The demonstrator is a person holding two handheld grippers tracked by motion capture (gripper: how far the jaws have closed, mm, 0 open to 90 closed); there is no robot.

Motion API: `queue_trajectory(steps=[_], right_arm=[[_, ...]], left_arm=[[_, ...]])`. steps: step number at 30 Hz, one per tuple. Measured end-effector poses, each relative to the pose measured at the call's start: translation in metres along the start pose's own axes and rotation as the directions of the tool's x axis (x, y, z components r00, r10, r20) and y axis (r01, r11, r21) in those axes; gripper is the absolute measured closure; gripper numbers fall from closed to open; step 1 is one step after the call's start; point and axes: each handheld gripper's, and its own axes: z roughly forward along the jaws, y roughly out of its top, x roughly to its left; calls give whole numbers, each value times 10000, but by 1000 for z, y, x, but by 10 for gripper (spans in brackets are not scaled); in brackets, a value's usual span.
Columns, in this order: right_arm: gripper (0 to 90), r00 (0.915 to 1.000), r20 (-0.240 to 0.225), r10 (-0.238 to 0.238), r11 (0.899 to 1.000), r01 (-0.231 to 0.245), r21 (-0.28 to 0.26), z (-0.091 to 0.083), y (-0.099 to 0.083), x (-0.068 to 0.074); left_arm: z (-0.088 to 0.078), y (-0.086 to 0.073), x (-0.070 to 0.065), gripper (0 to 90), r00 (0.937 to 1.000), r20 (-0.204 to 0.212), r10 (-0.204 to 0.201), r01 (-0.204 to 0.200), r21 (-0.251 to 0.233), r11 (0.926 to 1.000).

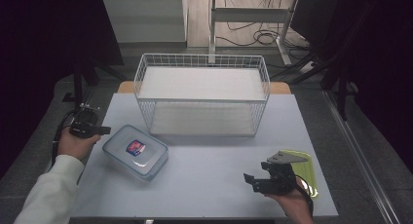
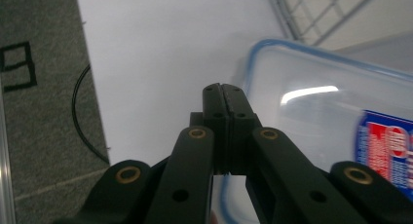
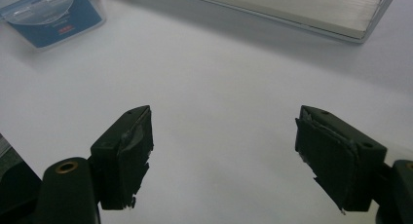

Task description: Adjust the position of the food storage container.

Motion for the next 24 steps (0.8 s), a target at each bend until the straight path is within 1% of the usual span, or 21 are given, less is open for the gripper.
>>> queue_trajectory(steps=[1,3,5,6,8,10,11,13,14,15,18,20,23,24], right_arm=[[219,10000,2,-8,10000,8,10,0,-1,0],[219,10000,21,26,10000,-26,37,0,-1,-1],[219,10000,43,8,10000,-8,21,0,-2,-3],[219,10000,48,9,10000,-9,21,0,-2,-3],[219,10000,48,35,10000,-36,54,0,-2,-3],[219,10000,33,42,10000,-42,78,1,-2,-2],[220,10000,31,41,9999,-41,99,2,-2,-2],[222,10000,29,-26,9998,25,188,3,-2,-1],[223,9999,64,-91,9998,90,194,3,-2,-1],[223,9999,63,-100,9997,98,232,3,-2,0],[222,9999,24,-144,9997,143,219,4,-1,2],[223,9998,19,-172,9996,172,222,5,-1,3],[222,9998,8,-184,9995,184,241,5,0,4],[222,9999,-4,-166,9996,166,229,5,0,4]], left_arm=[[2,0,3,900,9999,-109,80,-79,132,9999],[8,0,7,900,9996,-195,185,-178,388,9991],[15,-2,9,900,9991,-340,242,-221,606,9979],[17,-3,10,900,9991,-344,245,-222,668,9975],[22,-7,11,900,9995,-219,215,-198,757,9969],[24,-9,10,900,9994,-161,300,-286,799,9964],[23,-10,9,900,9992,-101,396,-387,770,9963],[21,-12,9,900,9989,66,459,-463,767,9960],[20,-12,8,900,9991,123,411,-420,769,9962],[19,-13,8,900,9987,184,477,-491,830,9953],[16,-13,7,900,9979,152,625,-636,853,9943],[15,-15,7,900,9964,213,815,-830,841,9930],[14,-18,6,900,9961,449,760,-794,793,9937],[14,-19,5,900,9955,478,821,-857,787,9932]])
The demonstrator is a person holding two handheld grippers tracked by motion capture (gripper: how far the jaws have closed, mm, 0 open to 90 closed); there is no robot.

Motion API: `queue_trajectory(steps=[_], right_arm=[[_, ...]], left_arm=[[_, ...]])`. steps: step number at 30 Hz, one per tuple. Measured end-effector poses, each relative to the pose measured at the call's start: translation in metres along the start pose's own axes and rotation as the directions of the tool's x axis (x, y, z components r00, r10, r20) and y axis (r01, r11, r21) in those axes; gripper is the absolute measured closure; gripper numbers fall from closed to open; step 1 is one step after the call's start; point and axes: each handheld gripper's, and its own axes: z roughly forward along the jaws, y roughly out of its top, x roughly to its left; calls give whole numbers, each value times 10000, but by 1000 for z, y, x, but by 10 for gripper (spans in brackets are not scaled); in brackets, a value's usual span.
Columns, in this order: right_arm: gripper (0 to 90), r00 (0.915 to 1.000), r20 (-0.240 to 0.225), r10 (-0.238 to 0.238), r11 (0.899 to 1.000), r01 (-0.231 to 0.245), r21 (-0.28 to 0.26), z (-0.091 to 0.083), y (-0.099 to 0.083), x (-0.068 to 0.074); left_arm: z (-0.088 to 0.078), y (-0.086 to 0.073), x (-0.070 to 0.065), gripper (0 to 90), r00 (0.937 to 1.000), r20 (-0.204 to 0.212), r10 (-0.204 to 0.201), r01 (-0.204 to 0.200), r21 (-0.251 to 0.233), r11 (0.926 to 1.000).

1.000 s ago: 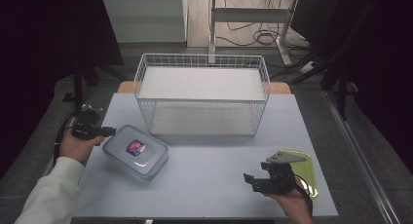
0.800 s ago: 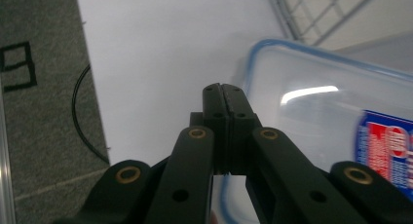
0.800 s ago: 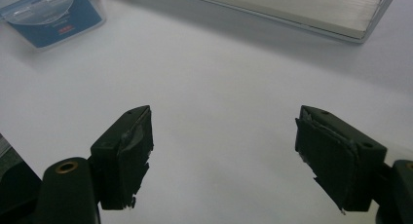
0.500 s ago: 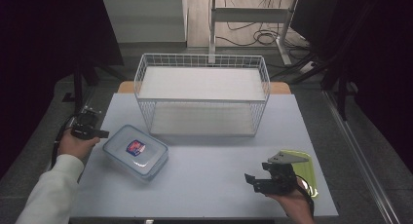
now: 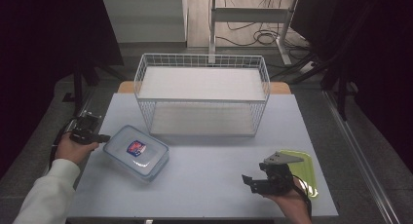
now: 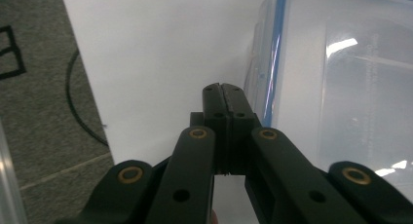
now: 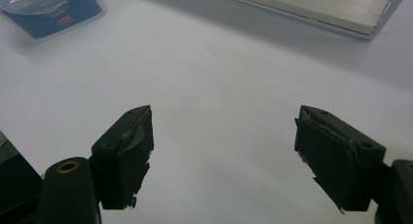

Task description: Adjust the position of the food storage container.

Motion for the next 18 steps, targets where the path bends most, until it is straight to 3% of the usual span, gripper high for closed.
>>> queue_trajectory(steps=[11,18], right_arm=[[223,9999,-57,-90,10000,90,13,2,2,2],[230,9999,43,-136,9999,135,103,4,3,3]], left_arm=[[-4,-15,-21,900,9981,451,418,-414,-96,9991],[-4,-21,-44,900,9934,925,678,-668,-140,9977]])
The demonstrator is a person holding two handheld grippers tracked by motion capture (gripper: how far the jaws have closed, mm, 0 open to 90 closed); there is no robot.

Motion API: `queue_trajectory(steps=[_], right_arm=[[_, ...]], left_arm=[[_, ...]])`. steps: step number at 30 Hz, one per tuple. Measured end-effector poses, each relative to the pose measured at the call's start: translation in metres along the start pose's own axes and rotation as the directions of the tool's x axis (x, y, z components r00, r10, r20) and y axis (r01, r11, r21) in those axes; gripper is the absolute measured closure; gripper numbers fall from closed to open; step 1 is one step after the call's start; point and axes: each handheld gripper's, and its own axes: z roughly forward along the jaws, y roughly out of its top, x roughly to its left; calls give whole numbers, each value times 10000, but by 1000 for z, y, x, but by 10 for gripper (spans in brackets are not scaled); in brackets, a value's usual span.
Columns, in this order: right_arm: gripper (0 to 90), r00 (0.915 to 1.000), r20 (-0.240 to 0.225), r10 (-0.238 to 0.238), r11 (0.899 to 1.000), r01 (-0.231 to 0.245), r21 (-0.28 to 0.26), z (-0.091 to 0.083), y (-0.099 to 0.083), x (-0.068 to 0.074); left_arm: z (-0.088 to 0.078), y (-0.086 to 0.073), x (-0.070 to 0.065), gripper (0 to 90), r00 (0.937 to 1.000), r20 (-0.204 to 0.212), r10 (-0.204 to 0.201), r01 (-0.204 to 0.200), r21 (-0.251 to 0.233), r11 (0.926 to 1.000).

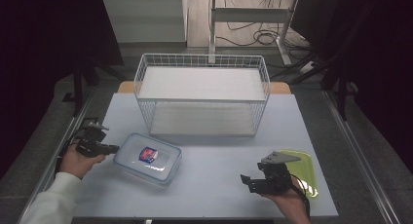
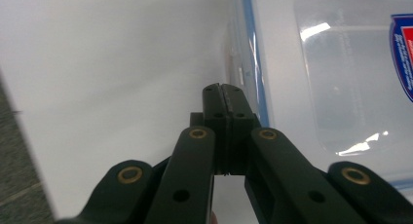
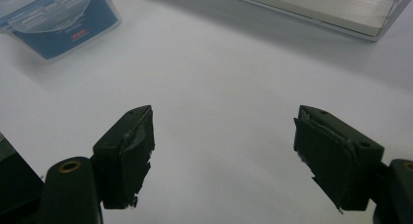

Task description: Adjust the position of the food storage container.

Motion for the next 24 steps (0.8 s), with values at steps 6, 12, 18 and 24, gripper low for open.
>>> queue_trajectory(steps=[6,12,18,24], right_arm=[[230,10000,-17,31,10000,-31,-26,0,1,1],[230,10000,3,54,10000,-54,-17,-1,0,0],[230,10000,23,49,10000,-49,-52,-2,1,0],[230,9999,44,102,9999,-102,-47,-2,1,0]], left_arm=[[0,0,-19,900,9996,162,211,-210,-67,9998],[1,-2,-28,900,9991,371,218,-214,-131,9997],[1,-5,-36,900,9980,528,336,-330,-122,9994],[3,-7,-52,900,9971,591,473,-466,-141,9988]])
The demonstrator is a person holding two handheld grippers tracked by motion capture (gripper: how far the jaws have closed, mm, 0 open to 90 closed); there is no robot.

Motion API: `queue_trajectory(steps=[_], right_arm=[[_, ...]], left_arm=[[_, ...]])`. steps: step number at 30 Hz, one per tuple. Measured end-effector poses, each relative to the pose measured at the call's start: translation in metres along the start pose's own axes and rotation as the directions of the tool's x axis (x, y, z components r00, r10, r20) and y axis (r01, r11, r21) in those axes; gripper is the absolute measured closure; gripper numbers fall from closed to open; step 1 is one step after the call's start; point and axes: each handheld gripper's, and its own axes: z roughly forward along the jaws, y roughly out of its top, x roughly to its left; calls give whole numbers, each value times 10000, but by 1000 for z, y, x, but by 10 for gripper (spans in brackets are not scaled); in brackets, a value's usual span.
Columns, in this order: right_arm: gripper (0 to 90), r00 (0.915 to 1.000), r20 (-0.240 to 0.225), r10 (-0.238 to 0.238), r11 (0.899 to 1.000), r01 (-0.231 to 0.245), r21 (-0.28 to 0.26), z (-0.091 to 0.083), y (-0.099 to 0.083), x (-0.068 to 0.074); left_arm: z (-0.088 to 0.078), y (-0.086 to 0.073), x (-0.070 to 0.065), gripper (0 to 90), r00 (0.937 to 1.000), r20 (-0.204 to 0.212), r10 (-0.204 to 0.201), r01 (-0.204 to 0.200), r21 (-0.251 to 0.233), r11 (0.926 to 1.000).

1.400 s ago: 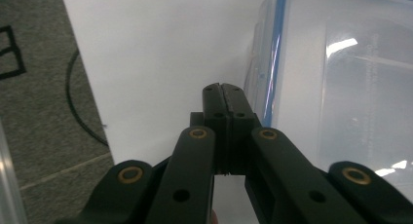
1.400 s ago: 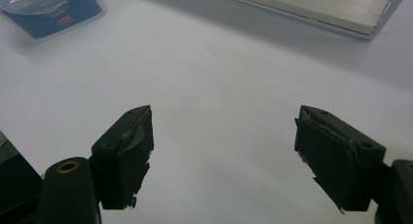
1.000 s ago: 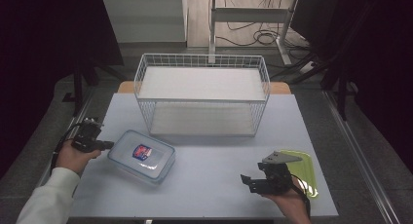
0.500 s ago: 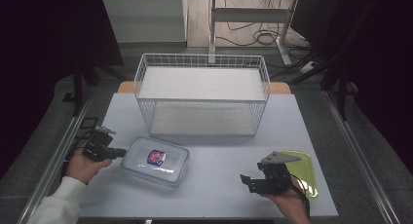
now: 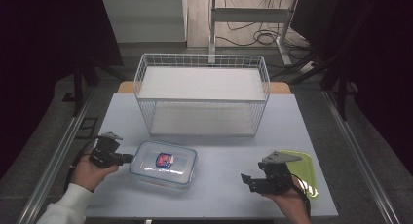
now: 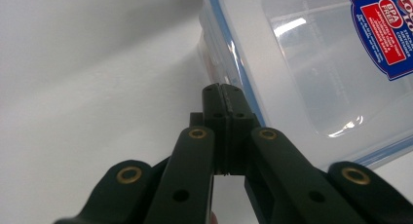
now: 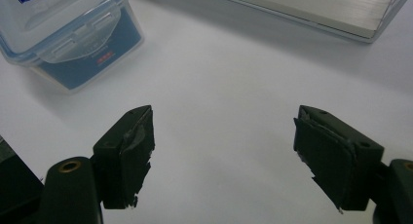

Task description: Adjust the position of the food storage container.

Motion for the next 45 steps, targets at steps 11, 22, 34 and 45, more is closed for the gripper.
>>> queue_trajectory(steps=[11,22,34,45], right_arm=[[230,10000,-18,-38,10000,38,11,1,0,1],[230,10000,10,-5,9999,5,103,3,0,0],[229,10000,-13,6,10000,-6,98,3,0,0],[229,9995,-122,287,9992,-291,-292,-1,4,-4]], left_arm=[[11,1,-28,900,9971,735,-195,206,-146,9997],[20,4,-49,900,9934,1134,-186,211,-214,9995],[30,14,-77,900,9869,1571,357,-357,-31,9994],[-1,12,-69,873,9922,1241,101,67,-1344,9909]])
